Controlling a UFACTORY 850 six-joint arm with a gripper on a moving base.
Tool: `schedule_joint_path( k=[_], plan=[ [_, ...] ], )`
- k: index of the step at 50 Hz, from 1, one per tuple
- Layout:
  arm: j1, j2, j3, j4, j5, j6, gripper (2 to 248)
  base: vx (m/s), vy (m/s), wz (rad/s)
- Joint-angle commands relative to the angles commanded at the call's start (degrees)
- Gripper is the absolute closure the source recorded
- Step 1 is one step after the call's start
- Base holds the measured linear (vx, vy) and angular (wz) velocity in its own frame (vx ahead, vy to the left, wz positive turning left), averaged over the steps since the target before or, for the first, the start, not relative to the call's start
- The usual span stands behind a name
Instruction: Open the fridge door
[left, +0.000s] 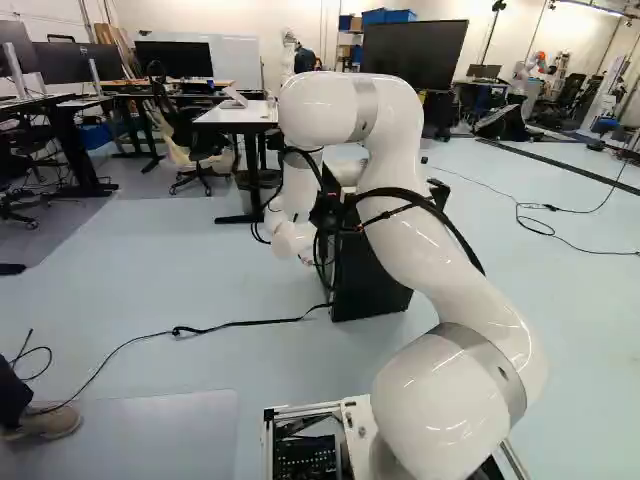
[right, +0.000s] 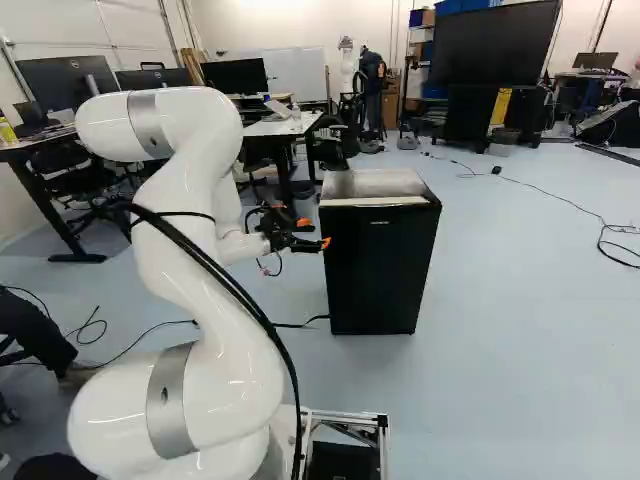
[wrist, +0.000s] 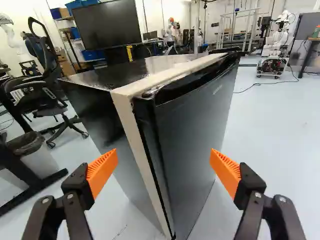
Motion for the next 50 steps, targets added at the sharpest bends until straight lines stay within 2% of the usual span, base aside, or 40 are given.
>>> schedule_joint_path(
  k=[28, 50],
  plan=[
    [-0.9, -0.1, -0.2, 2.3, 0.0, 0.0, 3, 0.000, 0.000, 0.000],
    [-0.9, -0.1, -0.2, 2.5, 0.0, 0.0, 3, 0.000, 0.000, 0.000]
  ],
)
